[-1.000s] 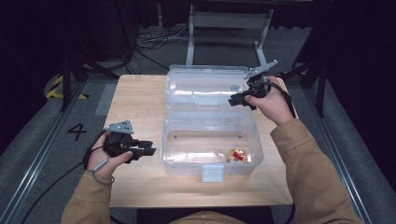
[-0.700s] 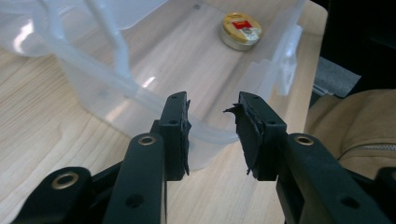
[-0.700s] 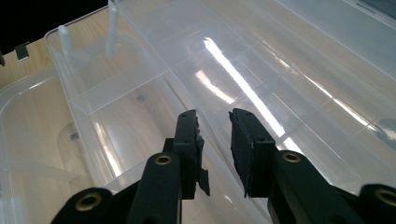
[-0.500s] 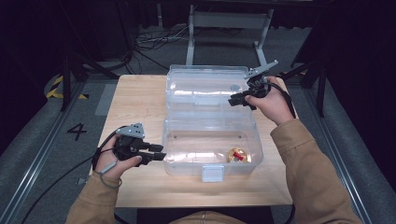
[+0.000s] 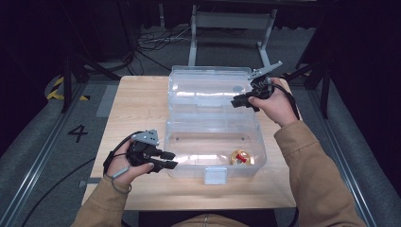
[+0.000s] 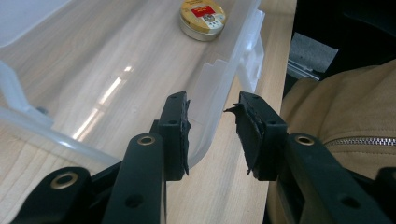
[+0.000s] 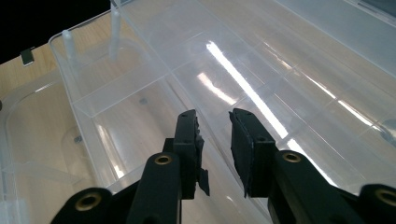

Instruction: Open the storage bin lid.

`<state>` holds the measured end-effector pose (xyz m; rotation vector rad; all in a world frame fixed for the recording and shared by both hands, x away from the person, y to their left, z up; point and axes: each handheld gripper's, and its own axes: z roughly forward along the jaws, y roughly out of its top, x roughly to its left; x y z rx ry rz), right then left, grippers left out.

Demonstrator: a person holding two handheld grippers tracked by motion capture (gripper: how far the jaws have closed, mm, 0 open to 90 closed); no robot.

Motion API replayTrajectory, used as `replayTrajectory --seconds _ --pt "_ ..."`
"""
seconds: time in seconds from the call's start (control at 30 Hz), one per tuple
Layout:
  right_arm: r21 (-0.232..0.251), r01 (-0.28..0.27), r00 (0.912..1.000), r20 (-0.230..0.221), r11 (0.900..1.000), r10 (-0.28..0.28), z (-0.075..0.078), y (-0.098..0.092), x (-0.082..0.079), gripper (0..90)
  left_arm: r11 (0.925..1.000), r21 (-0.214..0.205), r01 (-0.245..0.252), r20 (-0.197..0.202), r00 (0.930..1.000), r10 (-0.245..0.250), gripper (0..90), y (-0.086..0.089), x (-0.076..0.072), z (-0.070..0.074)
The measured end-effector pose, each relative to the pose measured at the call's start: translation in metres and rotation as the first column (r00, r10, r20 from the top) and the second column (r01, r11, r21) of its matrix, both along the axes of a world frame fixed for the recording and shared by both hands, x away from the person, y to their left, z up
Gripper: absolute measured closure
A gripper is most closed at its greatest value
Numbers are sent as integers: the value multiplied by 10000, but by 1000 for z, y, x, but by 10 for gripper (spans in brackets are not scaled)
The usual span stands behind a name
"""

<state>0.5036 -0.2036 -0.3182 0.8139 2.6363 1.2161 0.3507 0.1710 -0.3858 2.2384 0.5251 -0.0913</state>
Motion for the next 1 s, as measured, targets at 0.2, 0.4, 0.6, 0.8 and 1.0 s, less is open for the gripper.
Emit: replayTrajectory --seconds 0.2,0.4,0.6,0.8,1.0 --pt "3 6 10000 18 10000 -6 0 0 0 726 9995 181 242 -167 9996 -239 641 -10 0 -6" --pt "4 25 10000 4 10000 -25 0 0 -1 726 9988 274 411 -270 9988 -403 648 -16 0 -11" --pt "-10 41 10000 17 10000 -41 0 0 -1 726 9982 366 479 -276 9985 -469 683 -20 0 -14" --pt "-8 45 10000 17 10000 -45 0 0 -1 726 9983 380 448 -127 9989 -444 720 -20 0 -15" --pt "11 48 10000 11 10000 -48 0 1 -2 727 9967 688 425 51 9991 -430 756 -23 0 -17"
